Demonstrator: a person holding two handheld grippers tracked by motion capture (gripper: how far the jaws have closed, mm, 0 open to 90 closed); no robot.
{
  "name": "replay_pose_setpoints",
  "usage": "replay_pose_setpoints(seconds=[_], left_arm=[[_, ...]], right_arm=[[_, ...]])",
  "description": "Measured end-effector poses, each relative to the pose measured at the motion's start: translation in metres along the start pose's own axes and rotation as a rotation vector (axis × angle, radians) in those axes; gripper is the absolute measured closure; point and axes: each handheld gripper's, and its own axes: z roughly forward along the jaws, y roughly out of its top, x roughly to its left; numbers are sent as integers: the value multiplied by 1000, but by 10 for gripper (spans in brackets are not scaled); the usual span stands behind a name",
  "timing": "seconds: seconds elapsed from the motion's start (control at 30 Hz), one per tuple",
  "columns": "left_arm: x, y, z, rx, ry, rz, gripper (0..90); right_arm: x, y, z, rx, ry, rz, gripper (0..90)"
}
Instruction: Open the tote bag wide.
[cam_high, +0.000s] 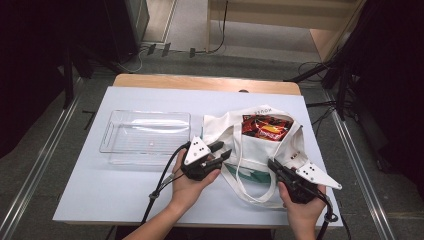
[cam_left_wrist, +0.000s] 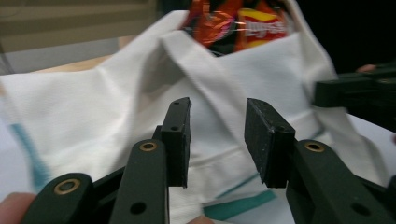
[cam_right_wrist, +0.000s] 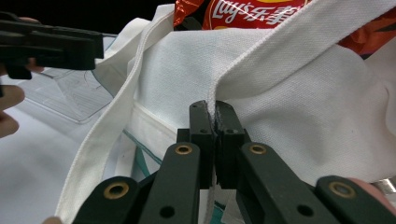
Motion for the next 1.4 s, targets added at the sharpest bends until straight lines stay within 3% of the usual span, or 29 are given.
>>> replay_pose_setpoints(seconds=[0.07, 0.13, 0.3, 0.37, 0.5, 0.57, 0.77, 0.83, 0.87, 0.93, 1.1, 1.27, 1.4], left_arm=[[-7, -2, 4, 18, -48, 10, 586], [-13, -6, 10, 45, -51, 26, 554], [-16, -16, 25, 127, -71, -11, 528], [-18, -18, 28, 146, -76, -7, 580], [-18, -18, 28, 165, -54, 13, 877], [-18, -17, 28, 171, -50, 17, 900], [-22, -11, 17, 101, -95, 49, 900], [-23, -11, 17, 107, -103, 54, 897], [-23, -12, 19, 112, -118, 41, 870], [-22, -15, 22, 132, -150, 12, 737], [-32, -20, 29, 144, -193, 3, 548], [-40, -19, 31, 132, -172, 7, 395], [-41, -16, 32, 114, -138, 10, 344]], right_arm=[[0, 0, 0, 1, 0, -3, 892], [1, 0, 0, 1, -3, -12, 892], [4, 1, 0, -2, -8, -19, 891], [7, 2, -1, -9, -1, -18, 892], [12, 7, -1, -27, 11, -25, 891], [13, 9, 1, -32, 19, -20, 891], [17, 13, 14, -14, 24, -28, 891], [17, 15, 18, -20, 28, -12, 891], [17, 16, 20, -20, 29, -9, 891], [19, 19, 23, -26, 33, -4, 891], [25, 24, 29, -28, 48, 1, 887], [27, 27, 35, -12, 89, 25, 871], [31, 28, 36, 2, 122, 21, 870]])
